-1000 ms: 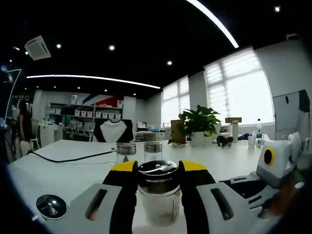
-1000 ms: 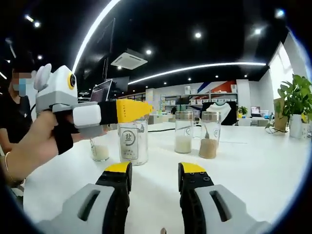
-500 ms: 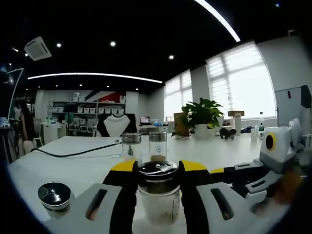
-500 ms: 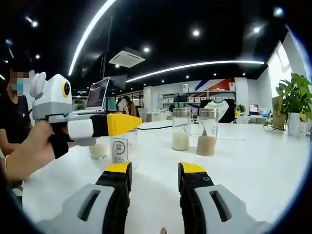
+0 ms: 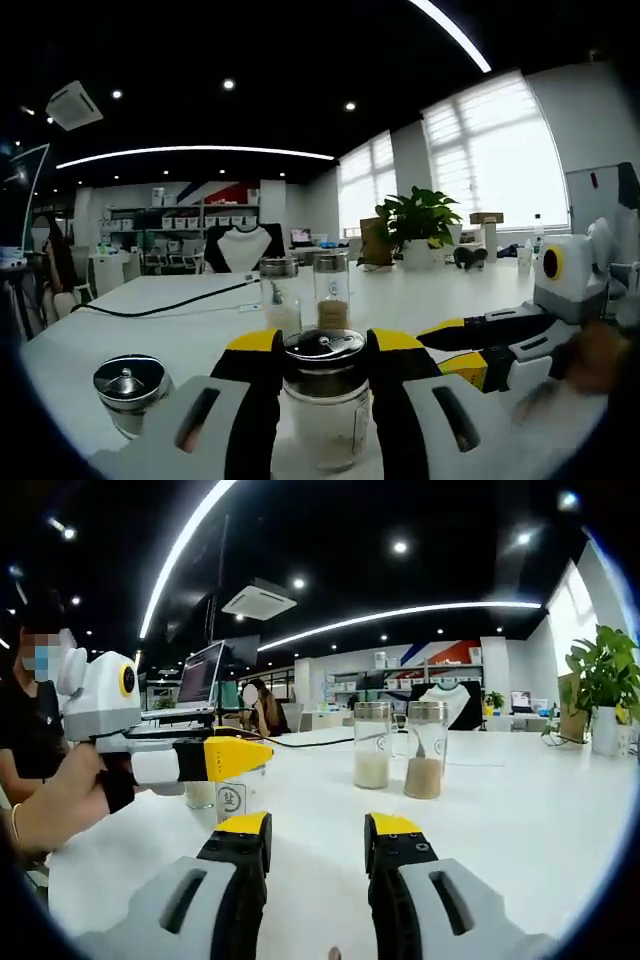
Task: Rotate the seasoning bottle until the label or dispensing opening points toward the visible target arrow and the bottle remains upright within the marked orientation range
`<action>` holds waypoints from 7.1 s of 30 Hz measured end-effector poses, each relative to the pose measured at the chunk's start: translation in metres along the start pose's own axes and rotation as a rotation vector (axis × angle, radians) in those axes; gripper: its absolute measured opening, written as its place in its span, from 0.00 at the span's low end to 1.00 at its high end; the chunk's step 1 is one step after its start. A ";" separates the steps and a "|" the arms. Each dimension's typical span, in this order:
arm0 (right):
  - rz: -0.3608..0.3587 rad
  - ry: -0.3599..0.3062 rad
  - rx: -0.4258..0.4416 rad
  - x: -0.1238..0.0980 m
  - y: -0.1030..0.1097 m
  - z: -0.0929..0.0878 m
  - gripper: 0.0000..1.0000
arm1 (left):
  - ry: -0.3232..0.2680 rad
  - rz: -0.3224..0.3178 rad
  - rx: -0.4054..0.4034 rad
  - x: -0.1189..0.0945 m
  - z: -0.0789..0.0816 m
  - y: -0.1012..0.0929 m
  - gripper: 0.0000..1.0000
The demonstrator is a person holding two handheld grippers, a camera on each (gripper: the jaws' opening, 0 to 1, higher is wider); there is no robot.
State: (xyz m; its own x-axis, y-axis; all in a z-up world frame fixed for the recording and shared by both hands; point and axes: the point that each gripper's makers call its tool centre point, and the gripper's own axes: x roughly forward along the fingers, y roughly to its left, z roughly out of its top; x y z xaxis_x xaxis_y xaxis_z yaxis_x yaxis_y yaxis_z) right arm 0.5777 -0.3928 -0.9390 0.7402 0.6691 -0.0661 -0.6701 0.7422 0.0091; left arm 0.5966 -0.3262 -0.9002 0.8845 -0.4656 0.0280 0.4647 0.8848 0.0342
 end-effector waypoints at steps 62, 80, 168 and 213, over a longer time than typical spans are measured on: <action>0.019 0.031 -0.009 0.002 0.004 -0.006 0.32 | 0.152 0.069 0.147 -0.051 -0.021 0.001 0.35; 0.013 0.028 0.001 0.001 0.001 -0.006 0.32 | 0.167 0.142 0.095 -0.030 -0.023 0.010 0.35; -0.059 -0.049 -0.034 0.007 -0.025 0.038 0.51 | 0.028 0.030 0.114 -0.077 0.032 0.014 1.00; -0.032 -0.107 -0.094 0.125 -0.052 0.116 0.45 | 0.064 0.099 0.038 -0.099 0.026 0.033 0.97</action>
State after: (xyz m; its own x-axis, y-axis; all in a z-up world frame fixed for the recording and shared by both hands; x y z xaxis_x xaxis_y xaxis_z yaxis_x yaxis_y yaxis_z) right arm 0.7112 -0.3438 -0.8320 0.7595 0.6492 0.0422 -0.6447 0.7598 -0.0846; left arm 0.5229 -0.2516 -0.8757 0.9273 -0.3730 -0.0302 0.3742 0.9246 0.0719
